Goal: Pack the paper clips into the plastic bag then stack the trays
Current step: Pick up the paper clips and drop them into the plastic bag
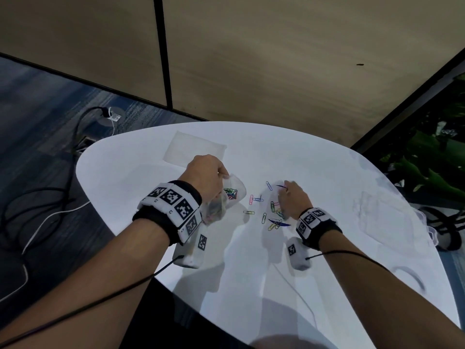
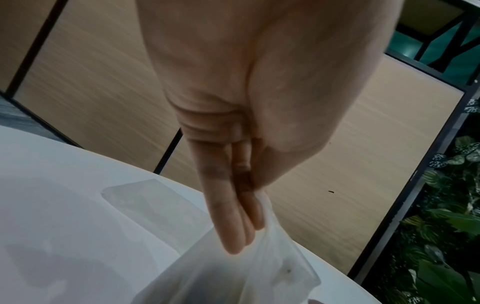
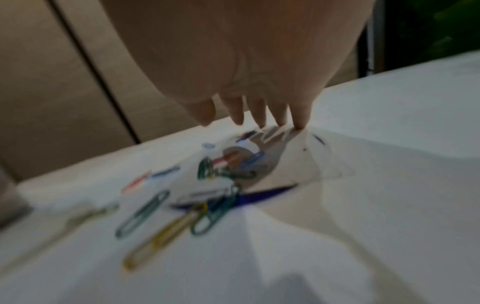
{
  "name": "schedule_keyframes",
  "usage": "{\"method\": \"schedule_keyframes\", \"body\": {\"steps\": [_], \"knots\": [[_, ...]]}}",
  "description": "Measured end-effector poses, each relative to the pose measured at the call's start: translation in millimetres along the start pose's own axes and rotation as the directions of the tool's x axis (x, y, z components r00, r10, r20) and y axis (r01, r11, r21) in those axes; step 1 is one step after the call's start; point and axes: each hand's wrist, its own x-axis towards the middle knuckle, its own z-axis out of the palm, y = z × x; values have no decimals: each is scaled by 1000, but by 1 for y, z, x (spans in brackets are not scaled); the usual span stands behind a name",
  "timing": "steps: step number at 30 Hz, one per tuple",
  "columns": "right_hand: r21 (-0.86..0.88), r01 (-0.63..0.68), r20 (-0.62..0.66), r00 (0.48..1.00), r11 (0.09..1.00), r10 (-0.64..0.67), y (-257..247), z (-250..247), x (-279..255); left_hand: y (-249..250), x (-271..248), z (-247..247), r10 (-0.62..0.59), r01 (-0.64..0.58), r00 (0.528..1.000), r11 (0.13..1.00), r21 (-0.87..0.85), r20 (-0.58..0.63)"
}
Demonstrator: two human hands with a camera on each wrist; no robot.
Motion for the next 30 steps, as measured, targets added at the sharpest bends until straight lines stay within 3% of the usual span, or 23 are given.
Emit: {"method": "schedule_keyframes", "body": {"steps": [3, 5, 6, 9, 12, 13, 15, 16, 19, 21, 24, 26, 30], "knots": [[-116, 183, 53, 983, 976, -178, -11, 22, -3, 3, 1, 0, -8, 8, 1000, 1000, 4, 9], [-203, 336, 121, 941, 920, -317, -21, 34, -5, 4, 0, 0, -5, 5, 1000, 1000, 12, 14], [-257, 425, 163, 904, 868, -395, -24, 39, -7, 4, 0, 0, -3, 2, 1000, 1000, 14, 16], [-401, 680, 293, 730, 614, -618, -21, 49, -13, 3, 0, 0, 1, -2, 1000, 1000, 22, 24], [-506, 769, 353, 598, 391, -720, -11, 38, -39, 3, 1, -1, 9, -10, 999, 999, 32, 31], [-514, 775, 339, 577, 368, -743, -4, 35, -45, 3, 1, -2, 10, -11, 999, 999, 36, 30], [-494, 760, 321, 611, 422, -724, 7, 24, -55, 3, 2, -1, 6, -7, 1000, 999, 35, 30], [-511, 728, 319, 654, 457, -686, 13, 21, -56, 3, 2, -1, 4, -5, 999, 999, 34, 33], [-570, 663, 345, 730, 486, -590, 29, 21, -58, 3, 2, 1, -5, 4, 999, 999, 34, 36], [-535, 677, 336, 720, 506, -607, 37, 25, -56, 2, 2, 1, -6, 5, 999, 999, 35, 34], [-453, 697, 183, 683, 556, -707, 37, 26, -59, 2, 3, 1, -10, 9, 999, 1000, 28, 38], [-436, 687, 127, 686, 581, -716, 31, 25, -62, 2, 3, 1, -15, 15, 999, 1000, 12, 45], [-405, 609, 35, 755, 682, -655, 24, 30, -62, 3, 2, 1, -2, 1, 999, 1000, 31, 49]]}}
